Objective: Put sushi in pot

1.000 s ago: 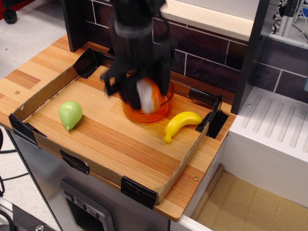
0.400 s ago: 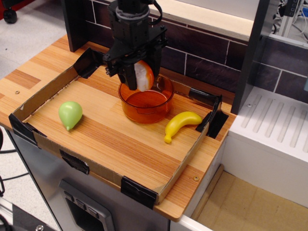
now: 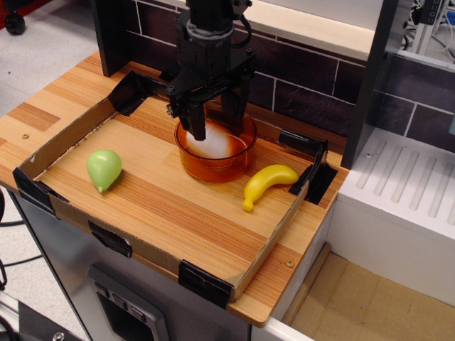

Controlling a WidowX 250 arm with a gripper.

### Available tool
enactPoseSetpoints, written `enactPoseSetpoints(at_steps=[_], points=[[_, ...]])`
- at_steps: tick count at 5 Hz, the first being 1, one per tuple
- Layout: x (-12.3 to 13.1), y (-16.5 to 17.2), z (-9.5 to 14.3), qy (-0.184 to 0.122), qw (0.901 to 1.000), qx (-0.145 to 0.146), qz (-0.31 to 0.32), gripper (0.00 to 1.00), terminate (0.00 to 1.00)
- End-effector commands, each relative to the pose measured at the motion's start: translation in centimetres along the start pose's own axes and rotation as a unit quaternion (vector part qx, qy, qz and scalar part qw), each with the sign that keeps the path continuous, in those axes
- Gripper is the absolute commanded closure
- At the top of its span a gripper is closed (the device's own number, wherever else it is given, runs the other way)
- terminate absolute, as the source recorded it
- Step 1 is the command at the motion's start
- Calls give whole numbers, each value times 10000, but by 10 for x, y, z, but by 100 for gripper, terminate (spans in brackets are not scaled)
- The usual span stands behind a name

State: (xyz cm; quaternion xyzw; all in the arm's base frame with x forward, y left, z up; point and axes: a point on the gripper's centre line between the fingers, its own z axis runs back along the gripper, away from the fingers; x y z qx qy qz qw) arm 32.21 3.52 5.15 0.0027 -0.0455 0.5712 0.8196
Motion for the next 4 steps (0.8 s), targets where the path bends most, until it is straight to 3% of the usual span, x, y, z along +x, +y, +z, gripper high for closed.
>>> enactPoseSetpoints(at_steps=[1, 2, 3, 4], points=[[8, -16, 44, -62, 9988, -468, -83, 0, 0], [1, -11, 73, 66, 9978, -627, -183, 0, 0], [-1, -4, 99, 142, 9974, -605, -354, 0, 0], [-1, -4, 99, 142, 9974, -605, -354, 0, 0]])
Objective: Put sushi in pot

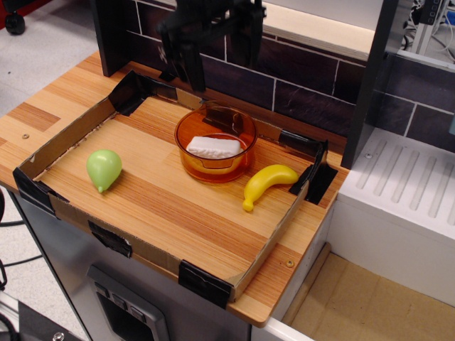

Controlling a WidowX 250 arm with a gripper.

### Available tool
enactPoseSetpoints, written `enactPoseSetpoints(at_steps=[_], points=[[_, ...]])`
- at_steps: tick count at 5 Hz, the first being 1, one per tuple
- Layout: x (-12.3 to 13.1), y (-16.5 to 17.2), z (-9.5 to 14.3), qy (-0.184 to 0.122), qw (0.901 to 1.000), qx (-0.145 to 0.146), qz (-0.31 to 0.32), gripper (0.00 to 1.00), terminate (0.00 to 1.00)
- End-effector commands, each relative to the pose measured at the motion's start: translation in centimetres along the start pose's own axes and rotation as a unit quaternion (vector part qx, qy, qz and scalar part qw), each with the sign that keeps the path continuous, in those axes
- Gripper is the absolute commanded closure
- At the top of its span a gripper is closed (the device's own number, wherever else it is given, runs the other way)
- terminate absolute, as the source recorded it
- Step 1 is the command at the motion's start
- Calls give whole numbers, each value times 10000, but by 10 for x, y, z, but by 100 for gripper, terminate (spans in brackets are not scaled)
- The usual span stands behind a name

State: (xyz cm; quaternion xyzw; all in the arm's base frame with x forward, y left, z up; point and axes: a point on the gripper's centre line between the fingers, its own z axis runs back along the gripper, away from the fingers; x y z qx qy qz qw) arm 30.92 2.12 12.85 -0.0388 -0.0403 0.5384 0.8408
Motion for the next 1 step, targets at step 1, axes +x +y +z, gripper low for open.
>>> enactPoseSetpoints(at_steps=[1], points=[[10, -8, 20, -156, 9995, -274, 4, 0, 100]])
